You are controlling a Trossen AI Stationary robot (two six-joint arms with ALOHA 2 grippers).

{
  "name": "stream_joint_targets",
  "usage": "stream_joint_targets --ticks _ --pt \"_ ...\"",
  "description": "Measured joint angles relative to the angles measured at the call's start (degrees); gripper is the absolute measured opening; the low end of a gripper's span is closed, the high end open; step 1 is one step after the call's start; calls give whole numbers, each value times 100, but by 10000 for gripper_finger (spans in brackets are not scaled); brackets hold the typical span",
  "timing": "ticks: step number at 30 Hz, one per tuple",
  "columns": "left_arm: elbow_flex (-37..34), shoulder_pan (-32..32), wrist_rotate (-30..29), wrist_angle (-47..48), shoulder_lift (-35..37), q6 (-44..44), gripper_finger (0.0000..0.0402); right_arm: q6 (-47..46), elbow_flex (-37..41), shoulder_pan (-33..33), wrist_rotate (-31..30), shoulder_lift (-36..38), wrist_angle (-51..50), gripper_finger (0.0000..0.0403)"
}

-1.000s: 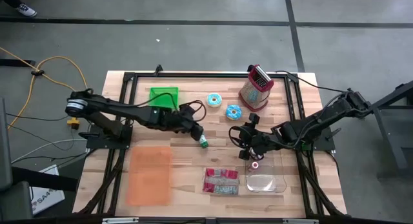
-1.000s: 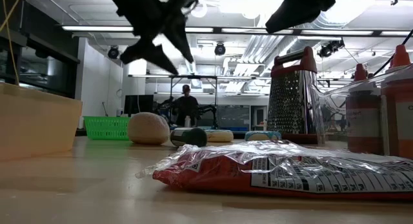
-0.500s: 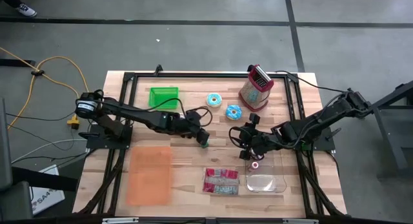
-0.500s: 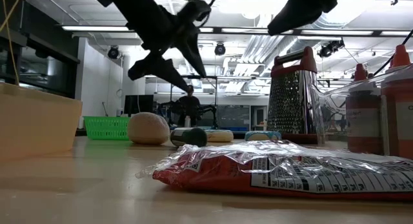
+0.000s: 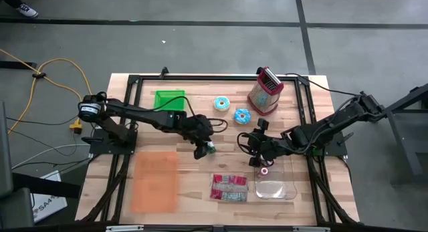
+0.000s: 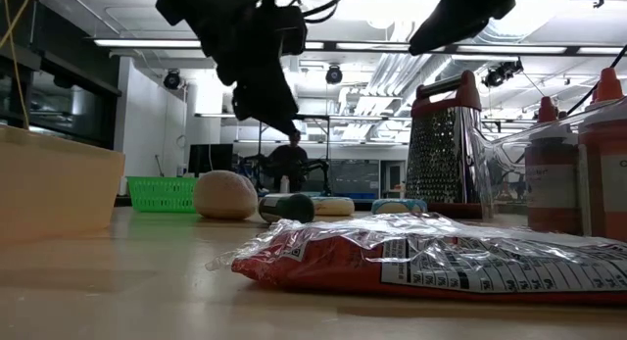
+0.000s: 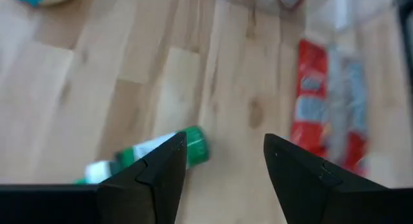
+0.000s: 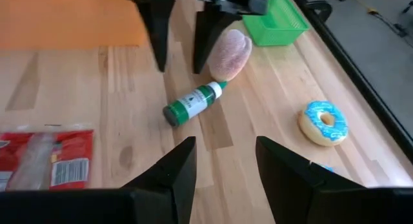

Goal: Pick & Place Food Item
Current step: Put the green paint bottle into the transparent bin

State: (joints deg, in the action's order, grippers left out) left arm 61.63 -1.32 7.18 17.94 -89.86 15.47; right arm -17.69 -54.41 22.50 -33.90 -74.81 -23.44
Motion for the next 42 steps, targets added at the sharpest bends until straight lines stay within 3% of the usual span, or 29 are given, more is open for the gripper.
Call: stream_joint_targets --ticks 7,19,28,32,38,42 --pt "0 251 -17 640 0 -1527 199 0 0 0 245 0 0 149" --pt "300 3 -1225 1201 2 -3205 199 -222 0 0 261 0 4 149" --pt "396 -535 -1235 1179 2 -3642 199 -474 0 0 259 0 4 149" --pt "397 -705 -1590 1148 -28 -4093 199 -475 0 0 259 0 2 149" --pt "556 -765 -1910 1064 -425 -4674 199 -476 0 0 259 2 -38 149" --pt "1040 -789 -1937 1570 -870 -4841 199 -490 0 0 257 2 -99 149"
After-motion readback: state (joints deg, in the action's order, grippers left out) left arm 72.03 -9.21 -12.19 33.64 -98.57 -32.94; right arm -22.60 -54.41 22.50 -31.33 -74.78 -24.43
